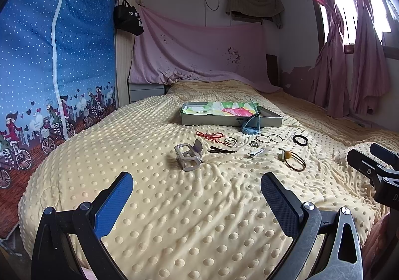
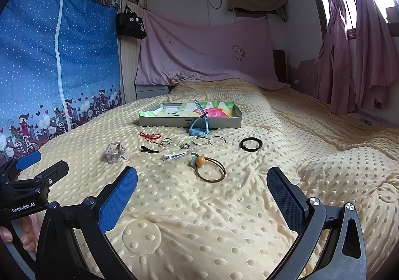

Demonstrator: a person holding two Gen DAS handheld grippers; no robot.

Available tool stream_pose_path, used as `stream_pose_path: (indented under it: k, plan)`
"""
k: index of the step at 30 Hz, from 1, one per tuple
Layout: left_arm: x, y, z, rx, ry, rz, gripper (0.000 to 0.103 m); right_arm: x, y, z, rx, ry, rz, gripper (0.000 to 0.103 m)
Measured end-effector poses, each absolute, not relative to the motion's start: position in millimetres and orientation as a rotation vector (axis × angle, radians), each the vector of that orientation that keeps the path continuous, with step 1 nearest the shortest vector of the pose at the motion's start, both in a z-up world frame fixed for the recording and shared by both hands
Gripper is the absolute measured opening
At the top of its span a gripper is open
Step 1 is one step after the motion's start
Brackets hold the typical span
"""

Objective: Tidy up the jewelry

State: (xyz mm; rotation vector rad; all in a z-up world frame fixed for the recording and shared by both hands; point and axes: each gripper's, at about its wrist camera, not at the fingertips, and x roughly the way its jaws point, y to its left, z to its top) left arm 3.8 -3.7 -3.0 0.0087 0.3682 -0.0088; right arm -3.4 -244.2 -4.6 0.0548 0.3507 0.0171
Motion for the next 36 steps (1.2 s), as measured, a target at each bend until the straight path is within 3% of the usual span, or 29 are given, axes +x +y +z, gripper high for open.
stream_pose_path:
  k: [36]
  plan:
    - [1.8, -2.3, 0.0, 0.007, 0.366, -0.013, 0.103, -5.6, -245.3, -4.8, 0.058, 0.354, 0.012, 0.102]
